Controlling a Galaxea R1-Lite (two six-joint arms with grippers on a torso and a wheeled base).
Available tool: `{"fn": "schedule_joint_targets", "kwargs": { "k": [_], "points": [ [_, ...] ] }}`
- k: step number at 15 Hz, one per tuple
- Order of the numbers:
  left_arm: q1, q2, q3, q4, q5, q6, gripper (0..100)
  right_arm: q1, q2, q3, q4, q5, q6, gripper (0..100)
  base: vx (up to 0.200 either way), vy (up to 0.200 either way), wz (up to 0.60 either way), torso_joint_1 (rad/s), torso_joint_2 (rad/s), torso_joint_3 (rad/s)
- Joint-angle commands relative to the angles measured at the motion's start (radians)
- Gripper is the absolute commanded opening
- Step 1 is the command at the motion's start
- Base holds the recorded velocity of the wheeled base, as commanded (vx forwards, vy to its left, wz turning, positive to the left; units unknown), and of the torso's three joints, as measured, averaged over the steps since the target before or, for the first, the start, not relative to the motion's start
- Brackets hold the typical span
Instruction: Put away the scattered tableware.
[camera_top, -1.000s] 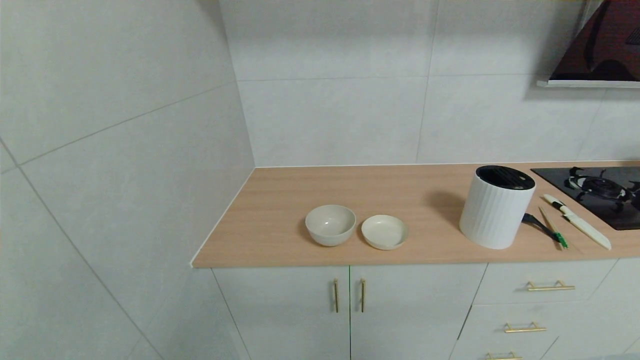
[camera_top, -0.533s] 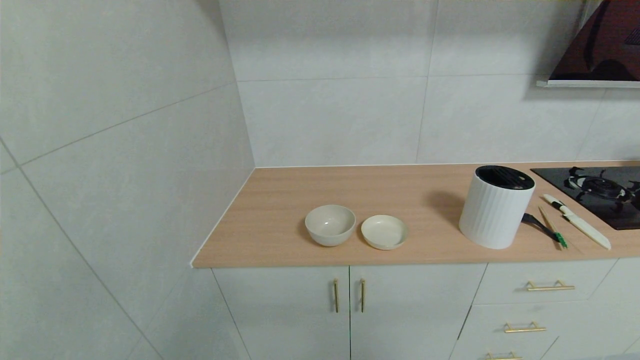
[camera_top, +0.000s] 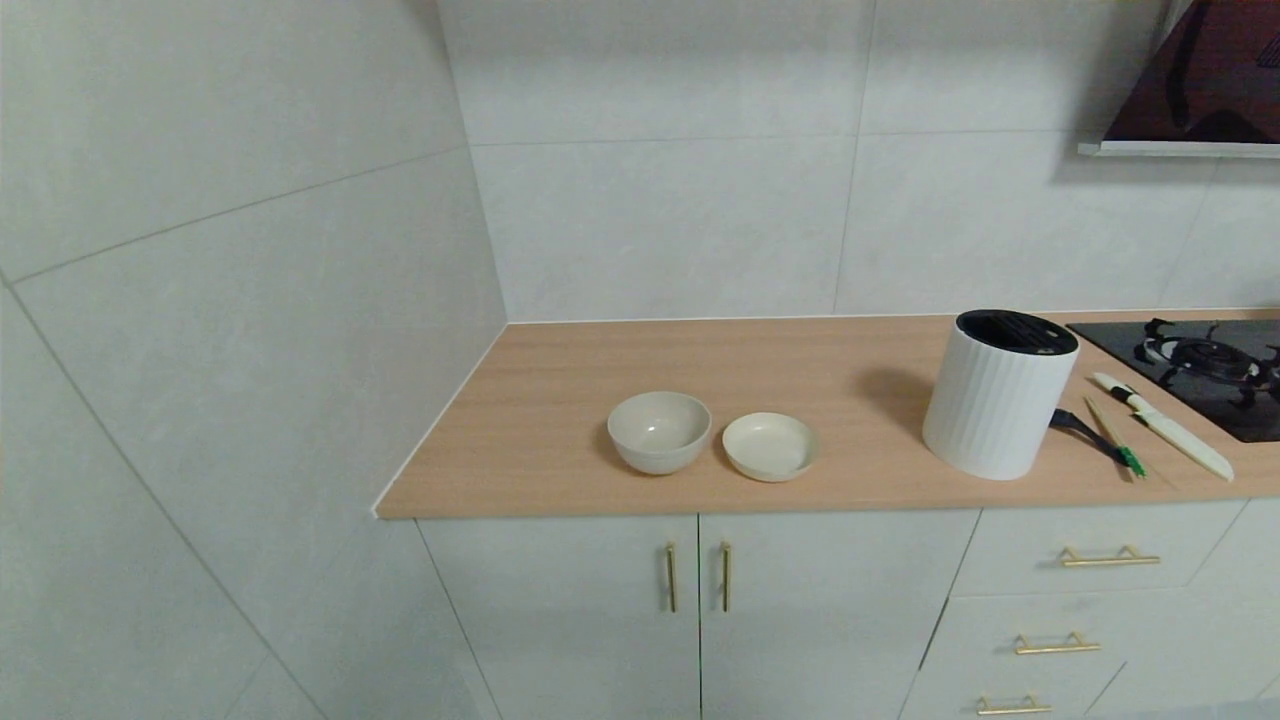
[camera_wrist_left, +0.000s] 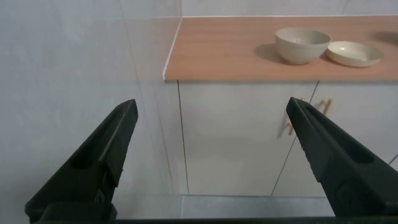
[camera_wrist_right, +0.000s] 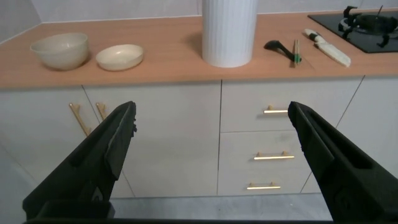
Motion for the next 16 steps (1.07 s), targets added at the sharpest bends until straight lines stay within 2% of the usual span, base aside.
{"fn": "schedule_joint_targets", "kwargs": {
  "k": [1,16],
  "points": [
    [0.000,0.000,0.000,0.000,0.001,-0.001,100,0.000,0.001,0.000,0.000,0.000,0.000,100,0.000,0.000,0.00,-0.178,0.39,0.203],
    [0.002,0.000,0.000,0.000,-0.001,-0.001,100,0.000,0.001,0.000,0.000,0.000,0.000,100,0.000,0.000,0.00,-0.234,0.52,0.283]
  ]
}}
